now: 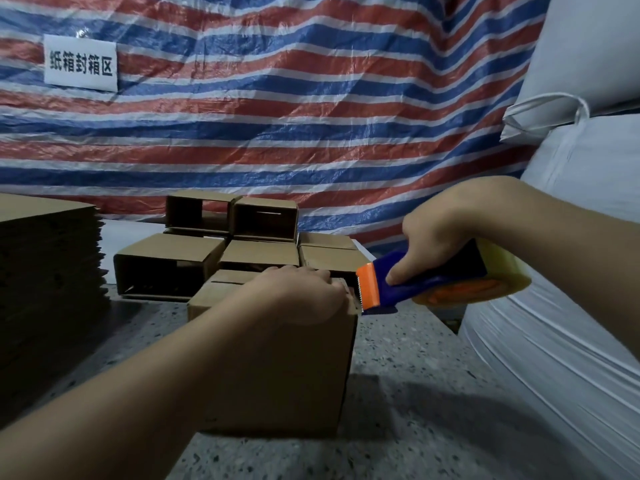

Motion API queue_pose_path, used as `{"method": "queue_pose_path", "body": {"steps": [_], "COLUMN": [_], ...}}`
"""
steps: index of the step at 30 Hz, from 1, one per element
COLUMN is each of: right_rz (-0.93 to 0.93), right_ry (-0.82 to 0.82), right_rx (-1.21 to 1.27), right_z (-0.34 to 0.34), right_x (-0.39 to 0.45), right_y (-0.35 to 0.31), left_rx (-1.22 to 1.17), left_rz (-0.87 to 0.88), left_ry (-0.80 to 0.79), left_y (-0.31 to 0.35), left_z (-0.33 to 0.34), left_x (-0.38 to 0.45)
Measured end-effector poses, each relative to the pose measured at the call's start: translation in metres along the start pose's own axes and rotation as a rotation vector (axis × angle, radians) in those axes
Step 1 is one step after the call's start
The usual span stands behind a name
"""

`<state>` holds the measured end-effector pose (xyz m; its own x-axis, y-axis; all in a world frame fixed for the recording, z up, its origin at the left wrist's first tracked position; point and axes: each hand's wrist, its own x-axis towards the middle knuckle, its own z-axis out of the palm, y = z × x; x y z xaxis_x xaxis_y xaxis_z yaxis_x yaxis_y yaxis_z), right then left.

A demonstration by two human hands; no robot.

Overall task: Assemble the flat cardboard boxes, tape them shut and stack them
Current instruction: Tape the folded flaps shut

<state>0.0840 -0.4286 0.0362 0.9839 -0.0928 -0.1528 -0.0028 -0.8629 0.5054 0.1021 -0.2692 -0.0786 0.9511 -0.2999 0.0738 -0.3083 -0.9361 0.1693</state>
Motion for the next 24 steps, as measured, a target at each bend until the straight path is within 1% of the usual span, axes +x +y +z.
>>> {"method": "queue_pose_path", "body": {"steps": [7,14,16,19,24], "right_rz": [0.010,0.043,0.061,0.079,0.024], "right_ry": [-0.041,-0.114,-0.121,-0.155,-0.173], "right_rx": [-0.071,-0.015,0.024,0.156,0.339], "right_z": [-0.010,-0.014,-0.014,-0.010,-0.005], "right_x": [-0.011,-0.009,-0.007,-0.006,-0.006], "right_y": [-0.013,-0.010,-0.001,0.020,0.052], "left_rx": [-0.030,-0.033,-0.033,-0.034,-0.033], "left_rz": [-0.006,-0.009,-0.007,-0.002,0.002], "left_ry": [-0.014,-0.009,-0.009,-0.001,0.011], "left_y": [0.001,0.002,0.002,0.002,0.001], "left_z": [-0.001,-0.002,-0.002,-0.002,-0.002], "left_x": [0.001,0.001,-0.001,-0.002,-0.001]}}
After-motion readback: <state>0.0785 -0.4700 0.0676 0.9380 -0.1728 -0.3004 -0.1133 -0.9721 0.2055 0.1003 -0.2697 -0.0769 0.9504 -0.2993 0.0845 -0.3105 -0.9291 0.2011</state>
